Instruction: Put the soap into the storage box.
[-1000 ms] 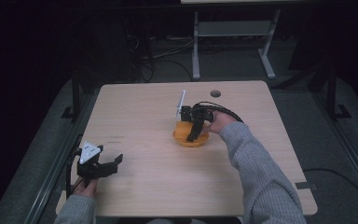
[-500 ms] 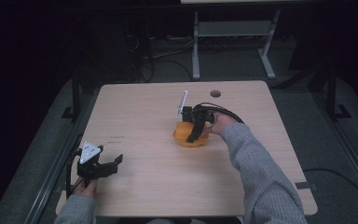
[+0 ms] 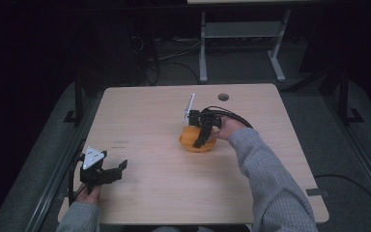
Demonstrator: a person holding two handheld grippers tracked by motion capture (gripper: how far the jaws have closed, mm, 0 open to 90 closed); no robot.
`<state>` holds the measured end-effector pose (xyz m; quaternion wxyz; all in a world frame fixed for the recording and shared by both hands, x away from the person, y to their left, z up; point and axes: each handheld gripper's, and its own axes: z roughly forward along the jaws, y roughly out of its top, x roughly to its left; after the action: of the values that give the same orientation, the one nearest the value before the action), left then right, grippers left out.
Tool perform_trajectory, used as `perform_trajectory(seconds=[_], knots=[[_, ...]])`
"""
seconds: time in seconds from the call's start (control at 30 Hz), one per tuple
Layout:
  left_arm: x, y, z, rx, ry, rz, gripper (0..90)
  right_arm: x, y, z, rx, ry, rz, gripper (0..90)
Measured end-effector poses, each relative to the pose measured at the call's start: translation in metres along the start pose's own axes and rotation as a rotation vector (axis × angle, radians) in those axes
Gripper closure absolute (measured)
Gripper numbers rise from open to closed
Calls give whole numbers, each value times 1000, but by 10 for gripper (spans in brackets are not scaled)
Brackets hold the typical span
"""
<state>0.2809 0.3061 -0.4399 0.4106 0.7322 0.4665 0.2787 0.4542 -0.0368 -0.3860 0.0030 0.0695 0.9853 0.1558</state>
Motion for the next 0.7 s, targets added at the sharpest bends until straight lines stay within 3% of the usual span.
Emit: perform_trajectory(seconds=[0.7], knots=[[0,0,1,5,-3,-2,136,2,2,-1,-4,-15,13,178]])
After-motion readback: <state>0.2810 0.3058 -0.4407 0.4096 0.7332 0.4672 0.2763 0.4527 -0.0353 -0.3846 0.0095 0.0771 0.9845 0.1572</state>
